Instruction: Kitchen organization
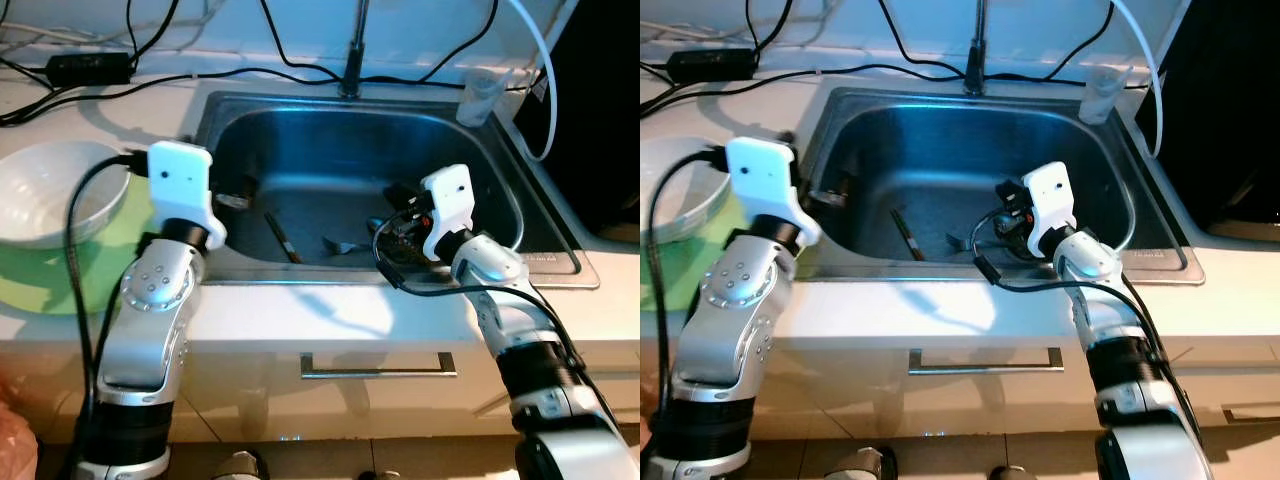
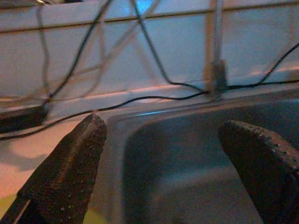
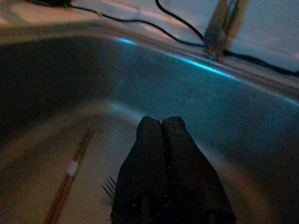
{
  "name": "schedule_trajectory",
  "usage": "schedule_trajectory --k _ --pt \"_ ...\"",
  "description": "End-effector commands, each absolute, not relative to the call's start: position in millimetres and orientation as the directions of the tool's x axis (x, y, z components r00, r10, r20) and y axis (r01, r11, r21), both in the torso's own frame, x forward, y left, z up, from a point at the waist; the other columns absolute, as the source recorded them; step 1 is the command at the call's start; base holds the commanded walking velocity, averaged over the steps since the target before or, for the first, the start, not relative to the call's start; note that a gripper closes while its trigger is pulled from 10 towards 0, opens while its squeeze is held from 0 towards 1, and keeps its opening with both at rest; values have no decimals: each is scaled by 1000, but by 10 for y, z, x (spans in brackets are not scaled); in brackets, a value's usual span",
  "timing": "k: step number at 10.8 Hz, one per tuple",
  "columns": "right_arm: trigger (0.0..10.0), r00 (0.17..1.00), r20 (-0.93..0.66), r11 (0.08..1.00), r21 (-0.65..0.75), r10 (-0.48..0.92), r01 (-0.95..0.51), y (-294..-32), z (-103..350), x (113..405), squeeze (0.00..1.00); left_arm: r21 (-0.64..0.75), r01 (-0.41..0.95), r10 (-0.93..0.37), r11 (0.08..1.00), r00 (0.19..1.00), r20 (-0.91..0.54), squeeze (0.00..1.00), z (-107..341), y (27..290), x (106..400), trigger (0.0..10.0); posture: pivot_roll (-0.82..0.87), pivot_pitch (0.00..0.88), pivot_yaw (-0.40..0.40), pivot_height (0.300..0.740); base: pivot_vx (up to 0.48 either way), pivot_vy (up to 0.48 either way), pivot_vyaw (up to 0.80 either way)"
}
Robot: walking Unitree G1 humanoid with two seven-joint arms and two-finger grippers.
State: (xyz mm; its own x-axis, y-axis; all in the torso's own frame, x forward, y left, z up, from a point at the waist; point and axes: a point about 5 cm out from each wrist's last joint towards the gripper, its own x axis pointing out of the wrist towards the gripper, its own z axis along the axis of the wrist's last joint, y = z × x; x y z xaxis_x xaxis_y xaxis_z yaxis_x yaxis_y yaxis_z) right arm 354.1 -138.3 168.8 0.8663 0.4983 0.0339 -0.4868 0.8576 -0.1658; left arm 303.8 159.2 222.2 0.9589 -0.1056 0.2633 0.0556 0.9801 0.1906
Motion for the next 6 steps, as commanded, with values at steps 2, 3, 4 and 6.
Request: schedule_trajectory --k 2,3,4,6 --pt "10000 833 61 829 -159 550 -536 -1320 1780 3459 1000 254 -6 -71 967 955 290 1000 2287 1639 3022 10000 49 82 -58 740 0 0 0" --pt "10000 766 94 769 -167 636 -617 -1212 1905 3337 1000 283 -94 12 955 961 277 1000 2311 1785 3065 10000 51 81 -57 740 0 0 0" --pt "10000 750 106 755 -168 653 -634 -1189 1952 3304 1000 297 -129 46 946 962 270 1000 2315 1844 3071 10000 52 82 -57 740 0 0 0" --pt "10000 743 117 750 -175 659 -637 -1186 2019 3282 1000 386 -180 97 905 969 226 1000 2337 1963 3079 10000 55 85 -56 740 0 0 0"
